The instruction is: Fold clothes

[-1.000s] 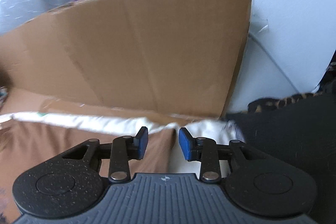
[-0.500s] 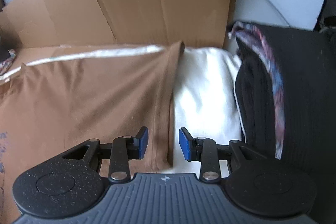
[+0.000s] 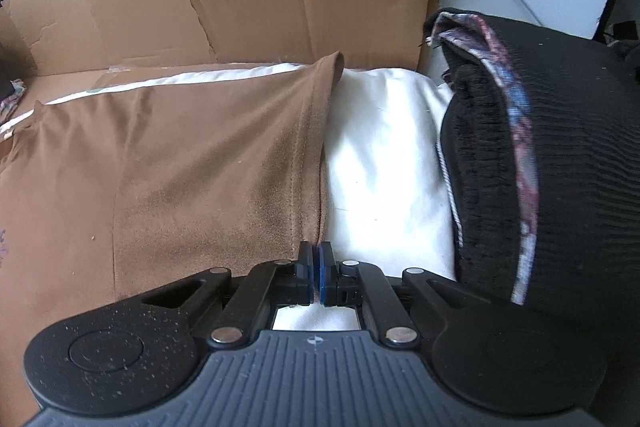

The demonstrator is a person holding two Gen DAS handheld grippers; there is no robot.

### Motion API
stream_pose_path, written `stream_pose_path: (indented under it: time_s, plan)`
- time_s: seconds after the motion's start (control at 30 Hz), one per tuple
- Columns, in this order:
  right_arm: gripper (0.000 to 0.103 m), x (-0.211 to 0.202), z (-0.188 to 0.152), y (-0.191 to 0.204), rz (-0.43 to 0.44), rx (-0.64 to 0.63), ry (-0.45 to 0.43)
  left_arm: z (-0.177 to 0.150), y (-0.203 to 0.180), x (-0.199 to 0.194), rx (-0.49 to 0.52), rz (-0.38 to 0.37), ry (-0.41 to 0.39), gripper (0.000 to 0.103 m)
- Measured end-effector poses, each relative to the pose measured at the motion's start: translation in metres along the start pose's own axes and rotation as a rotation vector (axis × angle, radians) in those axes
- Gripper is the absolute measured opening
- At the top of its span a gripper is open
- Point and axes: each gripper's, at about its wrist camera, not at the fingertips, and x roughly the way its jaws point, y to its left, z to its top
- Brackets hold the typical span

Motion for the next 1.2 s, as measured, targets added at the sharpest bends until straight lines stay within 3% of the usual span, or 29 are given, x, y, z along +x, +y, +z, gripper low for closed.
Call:
stream_pose_path:
  time_s: [0.33, 0.57, 0.73, 0.8, 0.87, 1.0, 1.2]
  plan:
    - [0.0, -0.001, -0.001, -0.008, -0.06, 0.029, 0.004, 0.0, 0.004, -0.002, -0.007, 0.006, 0.001, 0.017]
    - [0.001, -0.003, 0.012, 0.013, 0.029, -0.046, -0.086, 0.001, 0.003, 0.0, -0.001, 0.013, 0.0, 0.018]
    - [0.002, 0.006, 0.025, 0.023, 0.088, -0.086, -0.112, 0.0, 0.0, -0.003, 0.021, 0.009, -0.014, 0.029]
    - [0.008, 0.011, 0.028, 0.027, 0.111, -0.107, -0.112, 0.001, -0.001, -0.003, 0.022, 0.012, -0.018, 0.03]
    - [0.024, 0.018, 0.033, 0.033, 0.132, -0.135, -0.119, 0.001, -0.002, -0.002, 0.017, 0.018, -0.022, 0.032]
    - [0.025, 0.035, 0.04, 0.043, 0.149, -0.172, -0.103, 0.002, -0.005, 0.001, 0.025, 0.031, -0.03, 0.033]
    - [0.023, 0.049, 0.051, 0.03, 0.034, -0.137, -0.113, 0.001, -0.003, 0.004, 0.033, 0.061, -0.042, 0.036]
